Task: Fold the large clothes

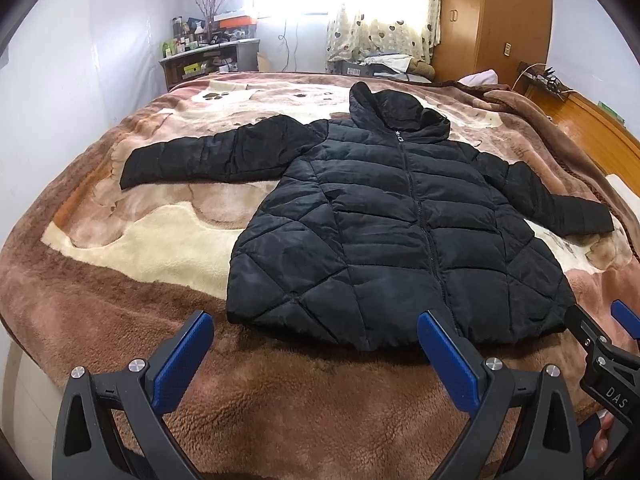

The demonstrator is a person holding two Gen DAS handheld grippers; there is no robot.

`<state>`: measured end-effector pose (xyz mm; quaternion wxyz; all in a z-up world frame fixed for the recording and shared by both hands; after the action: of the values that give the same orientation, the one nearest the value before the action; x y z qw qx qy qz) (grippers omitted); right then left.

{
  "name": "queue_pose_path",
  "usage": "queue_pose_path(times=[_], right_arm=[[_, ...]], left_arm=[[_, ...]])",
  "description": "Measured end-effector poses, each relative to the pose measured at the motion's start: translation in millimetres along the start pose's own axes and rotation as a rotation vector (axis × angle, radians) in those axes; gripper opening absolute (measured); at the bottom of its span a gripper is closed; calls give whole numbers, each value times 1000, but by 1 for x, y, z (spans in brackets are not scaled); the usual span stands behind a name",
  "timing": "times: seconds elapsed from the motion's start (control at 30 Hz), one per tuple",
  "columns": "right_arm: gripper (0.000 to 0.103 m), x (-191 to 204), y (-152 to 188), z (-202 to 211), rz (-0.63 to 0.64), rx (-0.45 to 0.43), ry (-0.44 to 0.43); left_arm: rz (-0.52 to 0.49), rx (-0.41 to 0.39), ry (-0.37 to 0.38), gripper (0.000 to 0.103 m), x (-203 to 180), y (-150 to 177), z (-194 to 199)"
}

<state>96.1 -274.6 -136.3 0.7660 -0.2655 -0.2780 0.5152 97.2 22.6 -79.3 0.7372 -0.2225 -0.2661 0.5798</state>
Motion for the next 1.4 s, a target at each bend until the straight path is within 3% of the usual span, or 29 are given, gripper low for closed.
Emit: queue_pose_path(times=[0.1, 0.2, 0.37, 0.63, 0.9, 1.07, 1.13, 1.4], right_arm=[[102, 6, -6, -10, 0, 12, -12], [102, 16, -18, -20, 3, 8, -37], [102, 39, -49, -38, 3, -56, -90], [102, 100, -82, -98, 56, -18, -144], [102, 156, -92, -151, 137, 11, -196], [102, 181, -93, -178, 202, 22, -208], [102, 187, -93, -186, 205, 28, -216], [102, 198, -90, -204, 214, 38, -244]], left_arm=[[18, 1, 41, 103, 11, -9, -15], [82, -35, 34, 103, 46, -26, -33], [284, -45, 62, 103, 130, -52, -81], [507, -32, 39, 102, 261, -80, -165], [725, -9, 34, 102, 353, -80, -247], [793, 25, -36, 102, 390, -73, -286], [878, 25, -15, 102, 400, -68, -301], [975, 59, -76, 102, 410, -61, -327]])
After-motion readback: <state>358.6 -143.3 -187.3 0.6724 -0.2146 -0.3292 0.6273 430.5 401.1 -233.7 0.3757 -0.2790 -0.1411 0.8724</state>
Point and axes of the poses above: each gripper's, at about its wrist camera, not at the fingertips, and z roughly against the way its jaws point, x to its left, y to its underside, the point moved 8 cm from there along -z, roughly the way its jaws point, and after that the axes turned 14 degrees about -z, right-handed, at the moved point
